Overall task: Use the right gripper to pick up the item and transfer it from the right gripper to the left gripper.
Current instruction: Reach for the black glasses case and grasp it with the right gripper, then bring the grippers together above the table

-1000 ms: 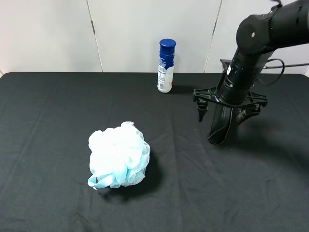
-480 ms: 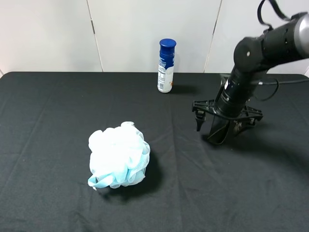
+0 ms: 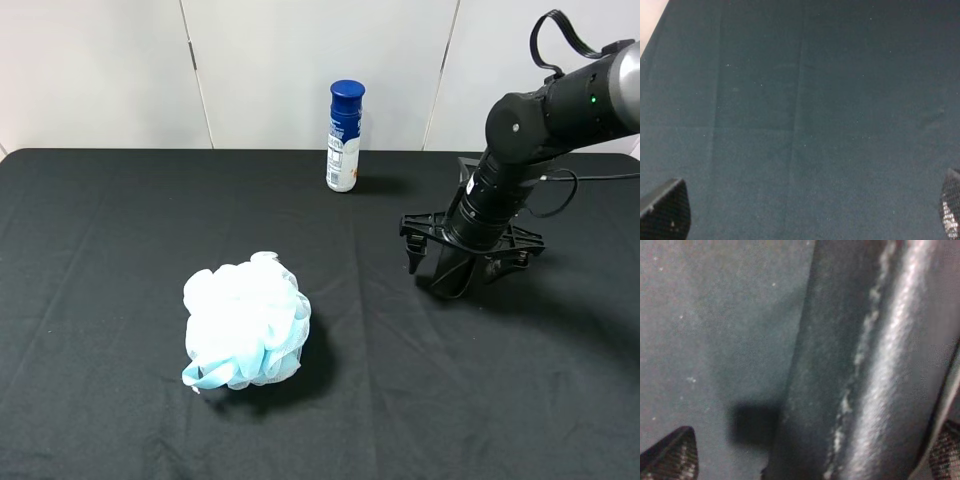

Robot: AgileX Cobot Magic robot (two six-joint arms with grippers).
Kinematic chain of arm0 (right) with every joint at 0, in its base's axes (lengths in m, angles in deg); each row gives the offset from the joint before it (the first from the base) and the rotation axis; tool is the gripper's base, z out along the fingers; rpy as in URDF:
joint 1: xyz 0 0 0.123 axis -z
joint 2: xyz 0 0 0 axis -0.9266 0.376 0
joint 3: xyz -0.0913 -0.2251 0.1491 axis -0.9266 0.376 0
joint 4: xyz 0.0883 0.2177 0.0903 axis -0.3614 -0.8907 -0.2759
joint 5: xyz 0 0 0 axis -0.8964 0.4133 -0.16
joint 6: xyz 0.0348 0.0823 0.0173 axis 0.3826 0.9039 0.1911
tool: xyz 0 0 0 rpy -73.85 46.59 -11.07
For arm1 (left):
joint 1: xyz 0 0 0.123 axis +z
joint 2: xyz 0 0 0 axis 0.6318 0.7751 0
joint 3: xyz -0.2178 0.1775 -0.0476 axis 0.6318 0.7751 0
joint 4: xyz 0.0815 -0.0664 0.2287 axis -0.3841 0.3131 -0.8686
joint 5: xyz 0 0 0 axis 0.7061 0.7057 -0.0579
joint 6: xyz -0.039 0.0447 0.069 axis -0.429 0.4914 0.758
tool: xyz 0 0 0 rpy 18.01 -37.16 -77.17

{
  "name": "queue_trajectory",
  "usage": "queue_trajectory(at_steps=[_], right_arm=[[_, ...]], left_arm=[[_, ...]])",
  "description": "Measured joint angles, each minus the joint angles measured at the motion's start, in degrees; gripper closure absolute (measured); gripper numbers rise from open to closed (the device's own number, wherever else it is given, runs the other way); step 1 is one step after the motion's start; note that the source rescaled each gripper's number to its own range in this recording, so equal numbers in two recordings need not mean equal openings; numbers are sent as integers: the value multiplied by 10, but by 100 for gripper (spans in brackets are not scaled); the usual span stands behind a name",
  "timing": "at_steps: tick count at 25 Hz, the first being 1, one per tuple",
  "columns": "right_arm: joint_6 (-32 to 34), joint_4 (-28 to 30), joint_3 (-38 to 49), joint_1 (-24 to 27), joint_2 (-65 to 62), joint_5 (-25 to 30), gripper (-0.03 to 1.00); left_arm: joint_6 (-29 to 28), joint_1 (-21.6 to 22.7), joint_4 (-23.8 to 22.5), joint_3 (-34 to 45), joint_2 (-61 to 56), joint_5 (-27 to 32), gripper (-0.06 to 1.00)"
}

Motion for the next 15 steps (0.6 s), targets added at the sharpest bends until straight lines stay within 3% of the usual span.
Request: queue_trajectory(at_steps=[7, 9, 10, 15], right_arm=[[7, 4, 1, 0, 0, -4, -3], [7, 4, 1, 0, 0, -5, 6], [7, 4, 1, 0, 0, -5, 6], [9, 5, 1, 0, 0, -7, 72]], left_arm=[[0, 0, 0, 0, 0, 0, -6], [0, 0, 0, 0, 0, 0, -6], [0, 0, 0, 0, 0, 0, -6], [0, 0, 0, 0, 0, 0, -6]])
